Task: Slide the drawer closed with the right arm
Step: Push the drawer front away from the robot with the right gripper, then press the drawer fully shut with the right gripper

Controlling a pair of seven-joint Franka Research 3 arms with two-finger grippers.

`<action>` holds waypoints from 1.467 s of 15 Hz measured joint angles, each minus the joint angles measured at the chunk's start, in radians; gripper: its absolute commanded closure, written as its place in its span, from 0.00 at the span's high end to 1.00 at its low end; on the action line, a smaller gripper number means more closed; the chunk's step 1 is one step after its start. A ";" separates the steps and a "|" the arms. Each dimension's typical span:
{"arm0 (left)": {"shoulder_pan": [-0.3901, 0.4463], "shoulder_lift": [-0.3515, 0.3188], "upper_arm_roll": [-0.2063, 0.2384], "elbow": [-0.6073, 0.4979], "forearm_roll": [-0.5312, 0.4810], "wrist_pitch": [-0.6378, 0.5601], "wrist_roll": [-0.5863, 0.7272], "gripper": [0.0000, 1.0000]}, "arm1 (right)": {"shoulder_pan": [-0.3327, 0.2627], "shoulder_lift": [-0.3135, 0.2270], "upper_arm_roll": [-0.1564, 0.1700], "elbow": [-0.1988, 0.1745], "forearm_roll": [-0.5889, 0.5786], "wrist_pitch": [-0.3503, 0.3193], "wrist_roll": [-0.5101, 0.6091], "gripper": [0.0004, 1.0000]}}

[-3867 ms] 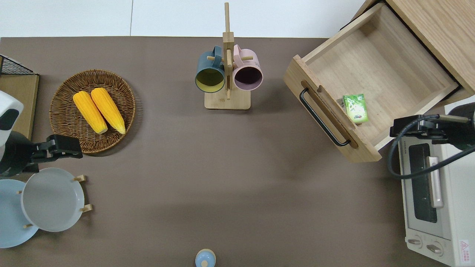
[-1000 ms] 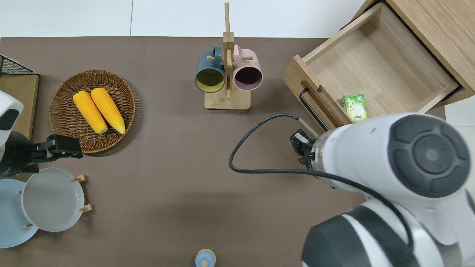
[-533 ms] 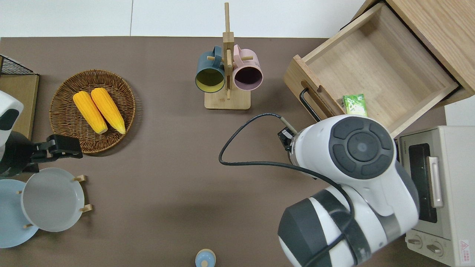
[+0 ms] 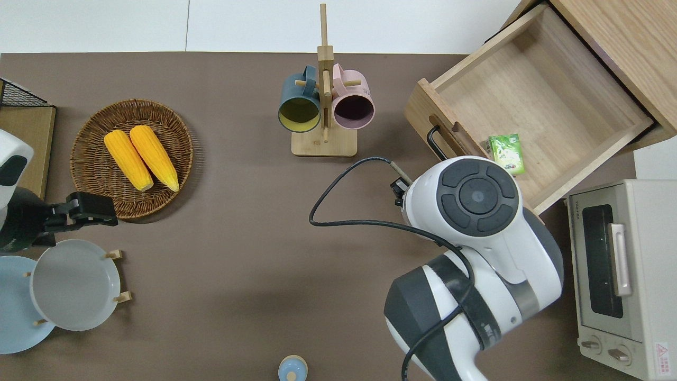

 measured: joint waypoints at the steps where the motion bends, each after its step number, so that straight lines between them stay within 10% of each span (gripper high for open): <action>1: 0.000 0.000 0.000 0.000 0.000 0.000 0.000 0.99 | -0.008 0.001 -0.001 0.002 -0.001 0.005 -0.018 0.00; 22: 0.000 0.000 0.000 0.000 0.000 0.000 0.000 0.99 | -0.217 0.124 -0.029 0.127 -0.009 0.064 -0.286 0.00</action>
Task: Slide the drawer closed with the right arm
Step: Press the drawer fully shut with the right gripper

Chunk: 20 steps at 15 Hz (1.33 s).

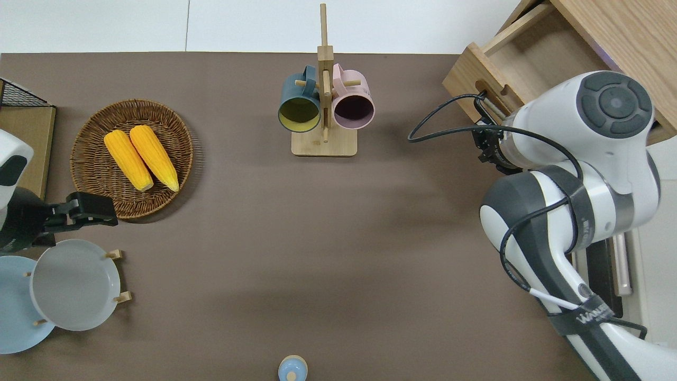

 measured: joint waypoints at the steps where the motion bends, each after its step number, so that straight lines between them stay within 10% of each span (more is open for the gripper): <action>1: 0.000 0.000 0.000 0.000 0.000 0.000 0.000 0.99 | -0.010 0.005 0.000 0.003 0.000 0.011 -0.008 0.00; 20: 0.000 0.000 0.000 0.000 0.000 0.000 0.000 0.99 | -0.193 0.109 0.001 0.134 0.000 0.174 -0.163 0.00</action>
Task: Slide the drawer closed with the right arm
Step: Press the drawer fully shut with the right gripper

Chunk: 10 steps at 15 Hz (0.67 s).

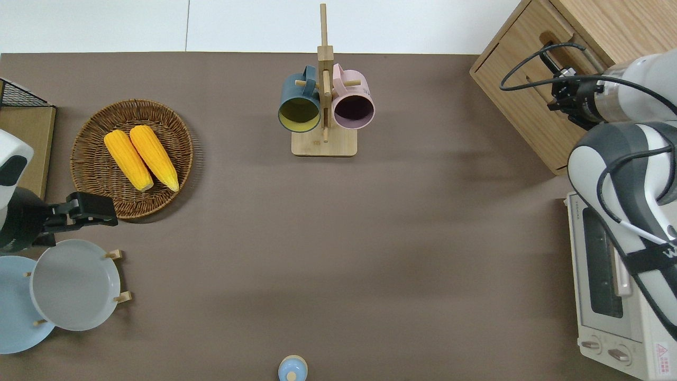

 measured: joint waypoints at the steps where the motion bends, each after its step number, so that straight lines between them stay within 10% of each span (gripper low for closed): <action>1: 0.000 0.000 0.000 0.000 0.000 0.000 0.000 0.99 | -0.004 0.001 0.005 0.001 0.000 0.000 -0.003 0.00; 10: 0.000 0.000 0.000 0.000 0.000 0.000 0.000 0.99 | -0.003 0.001 0.005 0.001 0.000 0.001 -0.010 0.00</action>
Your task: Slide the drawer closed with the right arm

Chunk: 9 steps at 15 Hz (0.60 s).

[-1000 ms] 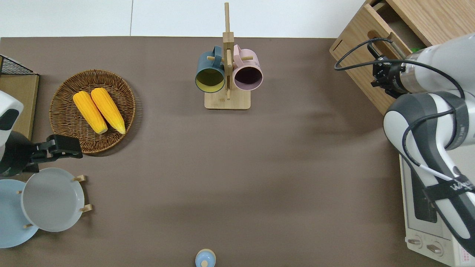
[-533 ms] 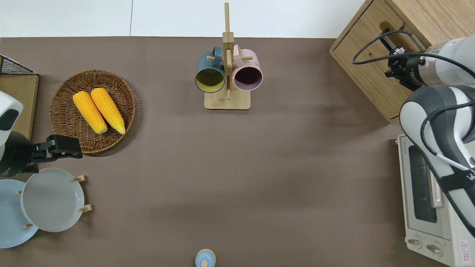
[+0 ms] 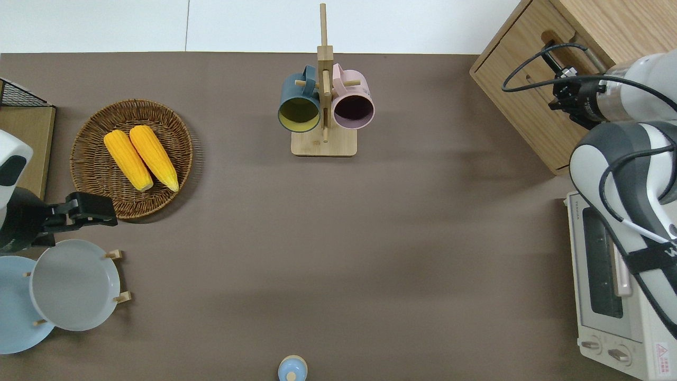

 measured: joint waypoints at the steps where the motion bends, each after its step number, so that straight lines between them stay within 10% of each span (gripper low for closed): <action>1: 0.000 0.000 0.000 0.000 0.000 0.000 0.000 0.99 | 0.001 -0.001 0.000 0.000 0.000 0.001 0.001 0.00; 9: 0.000 0.000 0.000 0.000 0.000 0.000 0.000 0.99 | 0.093 -0.111 0.004 -0.066 0.004 -0.072 -0.018 0.00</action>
